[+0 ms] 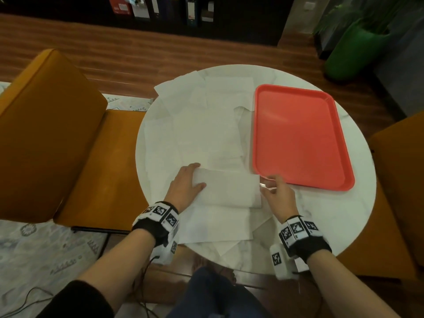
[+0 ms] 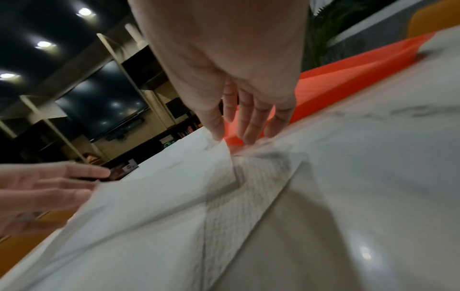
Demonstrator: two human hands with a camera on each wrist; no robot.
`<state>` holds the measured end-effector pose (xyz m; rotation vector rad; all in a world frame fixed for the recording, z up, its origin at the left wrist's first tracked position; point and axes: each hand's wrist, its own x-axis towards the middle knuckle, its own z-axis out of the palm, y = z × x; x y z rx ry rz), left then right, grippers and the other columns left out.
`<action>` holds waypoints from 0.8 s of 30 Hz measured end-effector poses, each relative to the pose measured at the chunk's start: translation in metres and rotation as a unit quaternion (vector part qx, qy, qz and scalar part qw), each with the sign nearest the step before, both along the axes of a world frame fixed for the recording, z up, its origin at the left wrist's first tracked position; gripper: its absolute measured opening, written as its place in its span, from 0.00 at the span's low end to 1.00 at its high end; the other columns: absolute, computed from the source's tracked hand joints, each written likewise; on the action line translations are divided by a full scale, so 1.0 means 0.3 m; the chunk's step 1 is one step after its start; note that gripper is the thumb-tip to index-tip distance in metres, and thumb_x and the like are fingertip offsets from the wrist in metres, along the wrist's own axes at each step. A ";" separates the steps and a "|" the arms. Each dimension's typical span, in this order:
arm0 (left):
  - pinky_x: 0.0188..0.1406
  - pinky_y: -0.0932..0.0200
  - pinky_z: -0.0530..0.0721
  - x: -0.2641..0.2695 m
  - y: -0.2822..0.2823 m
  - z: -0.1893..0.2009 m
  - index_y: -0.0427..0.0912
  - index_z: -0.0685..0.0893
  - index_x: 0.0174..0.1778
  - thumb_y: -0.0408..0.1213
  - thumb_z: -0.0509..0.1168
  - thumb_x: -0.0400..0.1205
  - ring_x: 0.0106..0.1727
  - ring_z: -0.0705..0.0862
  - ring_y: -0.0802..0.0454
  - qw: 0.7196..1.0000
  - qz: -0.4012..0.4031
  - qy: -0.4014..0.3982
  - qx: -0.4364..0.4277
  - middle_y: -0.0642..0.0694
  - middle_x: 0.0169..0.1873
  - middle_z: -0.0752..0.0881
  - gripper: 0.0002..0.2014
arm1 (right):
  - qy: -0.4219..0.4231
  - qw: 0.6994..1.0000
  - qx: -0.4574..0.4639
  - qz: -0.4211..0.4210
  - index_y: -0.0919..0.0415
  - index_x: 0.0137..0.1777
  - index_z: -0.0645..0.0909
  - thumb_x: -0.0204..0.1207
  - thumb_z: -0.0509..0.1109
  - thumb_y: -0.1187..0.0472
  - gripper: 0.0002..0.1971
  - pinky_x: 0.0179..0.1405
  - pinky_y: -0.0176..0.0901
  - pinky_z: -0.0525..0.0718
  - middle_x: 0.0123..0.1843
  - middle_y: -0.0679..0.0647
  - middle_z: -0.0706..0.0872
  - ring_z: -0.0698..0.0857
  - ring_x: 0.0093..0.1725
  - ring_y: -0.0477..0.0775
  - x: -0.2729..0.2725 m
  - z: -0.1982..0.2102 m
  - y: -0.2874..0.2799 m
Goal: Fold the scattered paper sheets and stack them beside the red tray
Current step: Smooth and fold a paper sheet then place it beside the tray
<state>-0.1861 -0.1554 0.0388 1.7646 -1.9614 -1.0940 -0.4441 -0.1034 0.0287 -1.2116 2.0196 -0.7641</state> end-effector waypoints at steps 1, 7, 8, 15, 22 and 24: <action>0.72 0.47 0.71 -0.002 0.018 -0.006 0.46 0.65 0.79 0.42 0.66 0.82 0.72 0.72 0.45 0.999 -0.007 -0.036 -0.034 0.41 0.74 0.70 0.29 | 0.027 0.999 -0.019 0.005 0.60 0.65 0.76 0.78 0.67 0.65 0.16 0.48 0.45 0.80 0.54 0.55 0.84 0.83 0.49 0.55 0.003 0.011 0.011; 0.79 0.45 0.59 -0.024 0.171 -0.068 0.44 0.66 0.80 0.47 0.54 0.87 0.82 0.63 0.47 0.958 -0.175 -0.183 -0.138 0.42 0.81 0.64 0.25 | 0.106 0.981 -0.046 0.159 0.60 0.64 0.80 0.80 0.63 0.67 0.15 0.67 0.44 0.76 0.64 0.55 0.83 0.81 0.63 0.54 0.126 0.015 0.100; 0.78 0.43 0.60 -0.027 0.193 -0.089 0.42 0.66 0.80 0.50 0.49 0.86 0.82 0.63 0.47 0.946 -0.205 -0.212 -0.132 0.42 0.81 0.64 0.26 | 0.123 0.968 -0.040 0.215 0.60 0.67 0.79 0.80 0.62 0.66 0.16 0.71 0.46 0.74 0.68 0.55 0.81 0.79 0.68 0.53 0.162 0.007 0.113; 0.71 0.37 0.67 0.017 0.242 -0.187 0.41 0.59 0.82 0.58 0.33 0.87 0.81 0.62 0.48 0.924 -0.255 -0.278 -0.064 0.44 0.81 0.62 0.33 | 0.232 0.874 0.091 0.417 0.53 0.84 0.45 0.88 0.45 0.52 0.26 0.81 0.53 0.40 0.86 0.49 0.44 0.42 0.85 0.49 0.230 -0.055 0.148; 0.76 0.43 0.29 0.020 0.235 -0.187 0.46 0.26 0.78 0.65 0.12 0.70 0.79 0.25 0.54 0.921 -0.284 -0.257 -0.065 0.54 0.77 0.23 0.42 | 0.252 0.903 0.095 0.334 0.45 0.83 0.49 0.87 0.46 0.50 0.25 0.81 0.54 0.38 0.83 0.39 0.45 0.45 0.83 0.40 0.048 -0.080 0.197; 0.78 0.41 0.34 0.023 0.238 -0.200 0.47 0.29 0.80 0.65 0.15 0.73 0.81 0.30 0.53 0.924 -0.276 -0.249 -0.087 0.53 0.79 0.28 0.40 | 0.268 0.910 0.061 0.309 0.47 0.82 0.59 0.85 0.56 0.53 0.25 0.80 0.58 0.46 0.82 0.39 0.55 0.55 0.82 0.40 0.025 -0.083 0.203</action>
